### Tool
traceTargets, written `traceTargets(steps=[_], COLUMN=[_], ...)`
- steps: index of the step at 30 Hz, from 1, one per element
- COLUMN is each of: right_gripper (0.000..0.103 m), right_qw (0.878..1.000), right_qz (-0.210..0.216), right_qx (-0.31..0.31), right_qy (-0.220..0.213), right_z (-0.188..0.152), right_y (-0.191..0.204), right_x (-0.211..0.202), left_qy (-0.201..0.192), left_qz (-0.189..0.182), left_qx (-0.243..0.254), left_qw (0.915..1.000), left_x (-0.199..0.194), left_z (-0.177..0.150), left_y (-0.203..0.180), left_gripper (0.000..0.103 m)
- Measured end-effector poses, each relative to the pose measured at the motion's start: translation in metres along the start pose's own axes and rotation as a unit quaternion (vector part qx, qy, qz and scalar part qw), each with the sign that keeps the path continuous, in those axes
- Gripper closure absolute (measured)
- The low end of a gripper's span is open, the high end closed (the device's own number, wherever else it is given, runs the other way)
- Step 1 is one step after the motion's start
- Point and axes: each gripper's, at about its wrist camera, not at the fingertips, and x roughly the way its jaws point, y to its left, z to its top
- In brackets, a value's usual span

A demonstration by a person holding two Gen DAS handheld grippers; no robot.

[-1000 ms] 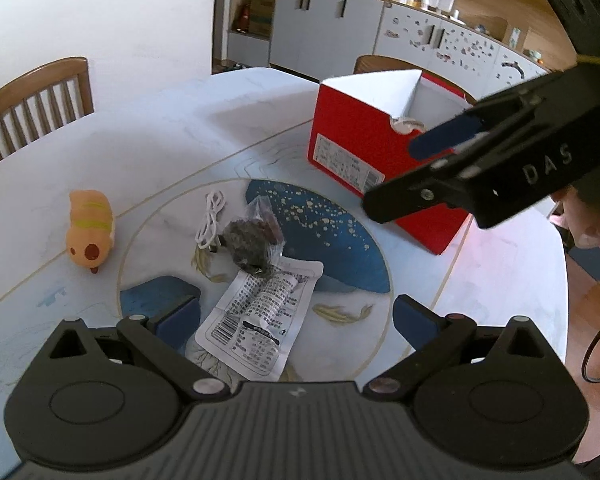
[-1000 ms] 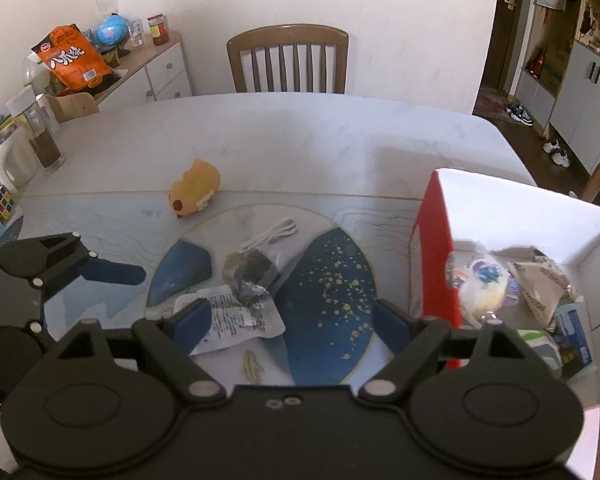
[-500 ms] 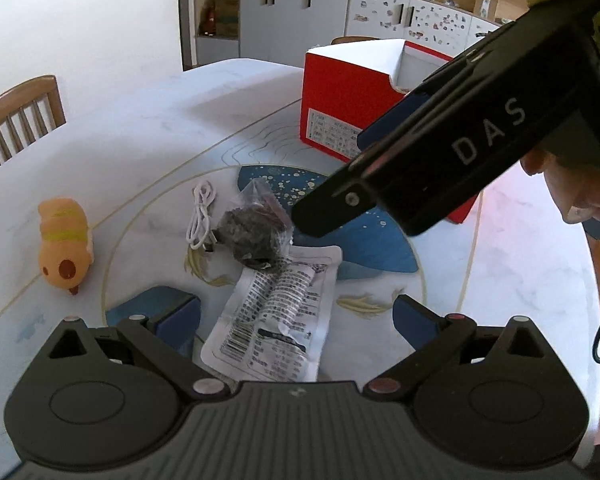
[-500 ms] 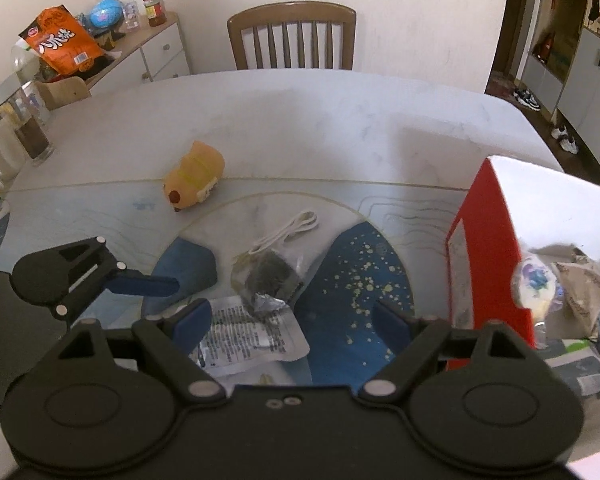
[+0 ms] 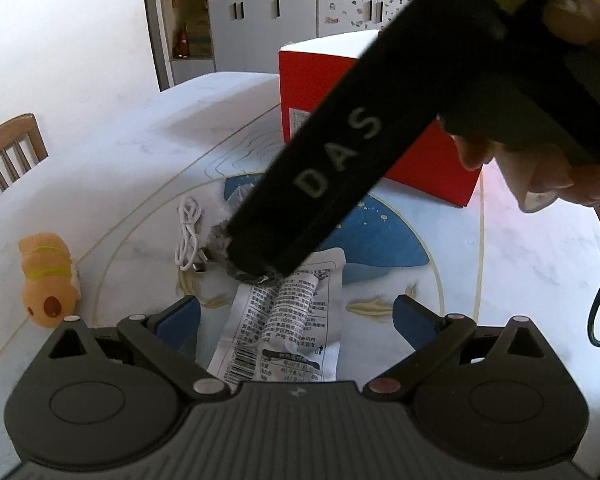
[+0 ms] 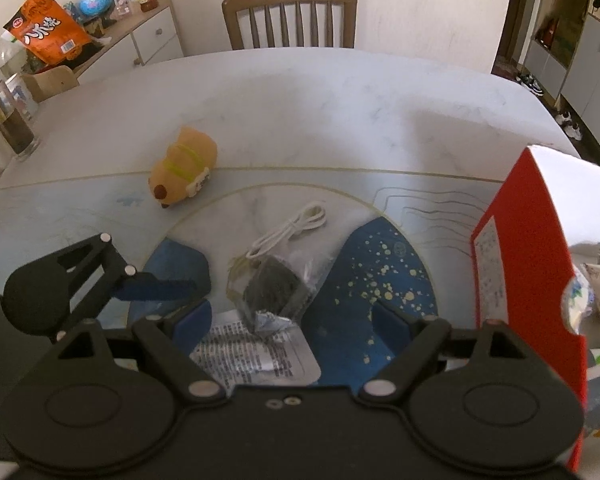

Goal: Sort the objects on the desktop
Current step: 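Close the right gripper on the clear snack bag while the left gripper grasps the white sachet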

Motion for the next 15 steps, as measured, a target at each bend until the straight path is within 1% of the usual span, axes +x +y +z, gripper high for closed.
traceTargets(steps=[8, 13, 15], right_gripper=[0.018, 0.022, 0.026], right_qw=[1.0, 0.999, 0.999], right_qz=[-0.01, -0.014, -0.014], right_qx=[0.019, 0.038, 0.039], right_qy=[0.014, 0.02, 0.023], right_z=[0.007, 0.01, 0.011], right_y=[-0.002, -0.005, -0.005], right_x=[0.024, 0.036, 0.038], left_qy=[-0.003, -0.008, -0.008], left_qz=[-0.002, 0.002, 0.001], left_qx=[-0.005, 0.009, 0.015], left_qw=[1.0, 0.9999, 0.9999], left_x=[0.008, 0.011, 0.012], left_z=[-0.002, -0.003, -0.004], left_y=[0.005, 0.001, -0.001], left_gripper=[0.001, 0.001, 0.001])
